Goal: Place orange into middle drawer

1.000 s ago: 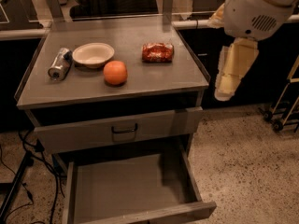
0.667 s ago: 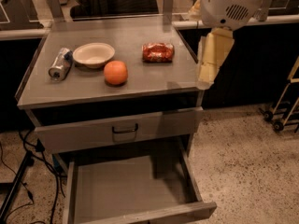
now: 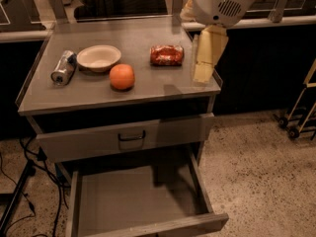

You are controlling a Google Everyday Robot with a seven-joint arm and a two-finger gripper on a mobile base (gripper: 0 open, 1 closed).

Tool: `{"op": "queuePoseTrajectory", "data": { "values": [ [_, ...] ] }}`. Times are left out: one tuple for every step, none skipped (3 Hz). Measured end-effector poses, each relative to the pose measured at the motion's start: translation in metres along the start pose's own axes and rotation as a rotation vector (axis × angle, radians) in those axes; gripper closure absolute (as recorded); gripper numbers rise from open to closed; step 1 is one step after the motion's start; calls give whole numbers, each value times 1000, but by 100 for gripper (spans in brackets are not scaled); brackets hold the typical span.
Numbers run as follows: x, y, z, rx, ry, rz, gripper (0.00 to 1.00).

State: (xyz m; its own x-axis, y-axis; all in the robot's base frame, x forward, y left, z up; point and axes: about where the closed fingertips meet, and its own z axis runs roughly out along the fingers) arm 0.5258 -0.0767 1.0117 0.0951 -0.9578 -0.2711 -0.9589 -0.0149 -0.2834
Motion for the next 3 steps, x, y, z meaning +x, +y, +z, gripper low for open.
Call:
{"op": "queuePoseTrajectory", "data": {
  "values": [
    [-14, -6, 23, -6, 1, -3, 0],
    [-48, -36, 62, -50, -29, 12, 0],
    [-51, -39, 67, -51, -36, 14, 0]
  ]
}}
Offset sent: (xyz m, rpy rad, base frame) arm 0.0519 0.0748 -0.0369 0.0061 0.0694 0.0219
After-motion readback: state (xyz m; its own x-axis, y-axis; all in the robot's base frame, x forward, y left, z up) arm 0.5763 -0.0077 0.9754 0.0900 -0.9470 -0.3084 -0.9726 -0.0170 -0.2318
